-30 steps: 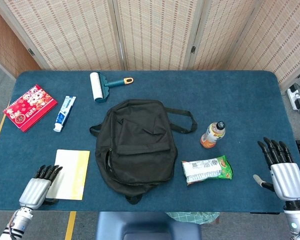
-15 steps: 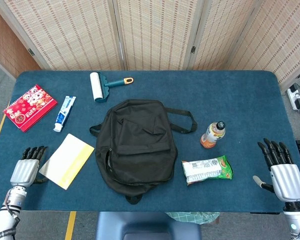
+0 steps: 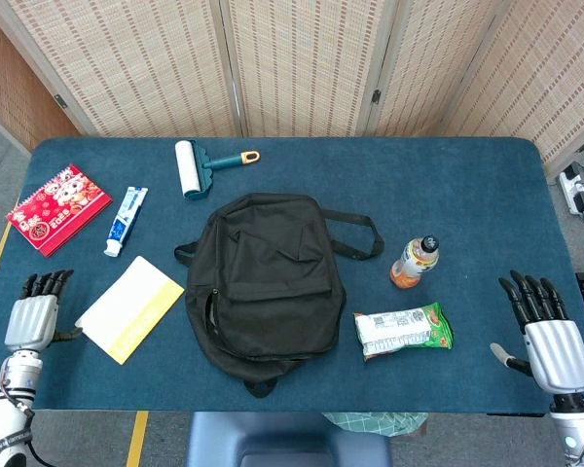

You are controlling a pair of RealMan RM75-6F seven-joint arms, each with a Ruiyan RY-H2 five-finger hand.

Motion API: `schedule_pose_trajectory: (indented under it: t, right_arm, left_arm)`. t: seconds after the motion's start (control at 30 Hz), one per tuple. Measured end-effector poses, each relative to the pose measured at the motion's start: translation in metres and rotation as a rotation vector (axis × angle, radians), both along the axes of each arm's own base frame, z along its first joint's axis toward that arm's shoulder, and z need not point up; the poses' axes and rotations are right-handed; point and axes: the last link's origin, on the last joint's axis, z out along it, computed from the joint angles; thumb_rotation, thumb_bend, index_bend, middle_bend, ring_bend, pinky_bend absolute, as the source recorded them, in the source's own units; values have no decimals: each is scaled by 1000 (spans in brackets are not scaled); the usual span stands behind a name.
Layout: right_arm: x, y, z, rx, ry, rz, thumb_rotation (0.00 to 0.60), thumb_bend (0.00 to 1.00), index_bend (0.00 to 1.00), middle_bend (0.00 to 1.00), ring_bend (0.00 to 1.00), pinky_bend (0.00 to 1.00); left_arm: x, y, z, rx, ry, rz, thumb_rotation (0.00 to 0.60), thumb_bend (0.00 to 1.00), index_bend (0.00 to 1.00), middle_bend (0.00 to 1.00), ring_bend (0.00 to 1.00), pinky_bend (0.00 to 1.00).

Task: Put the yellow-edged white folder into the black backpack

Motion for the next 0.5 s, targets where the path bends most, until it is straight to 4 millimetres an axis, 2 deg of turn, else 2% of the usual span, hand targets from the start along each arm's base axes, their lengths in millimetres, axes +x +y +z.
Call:
schedule_pose_trajectory:
  t: [0.23,0.5]
  right_arm:
    - [0,-1,-1,7,0,2,600,44,0,64,19,0]
    - [-4,0,-2,8,-4,-12,600,45,0,64,19,0]
  left_arm:
    - [46,-27,-32,-98,-62,-145,600,118,145,156,124,30]
    - [55,-25,-57,-171,-66,-150,600,118,142,156,123,30]
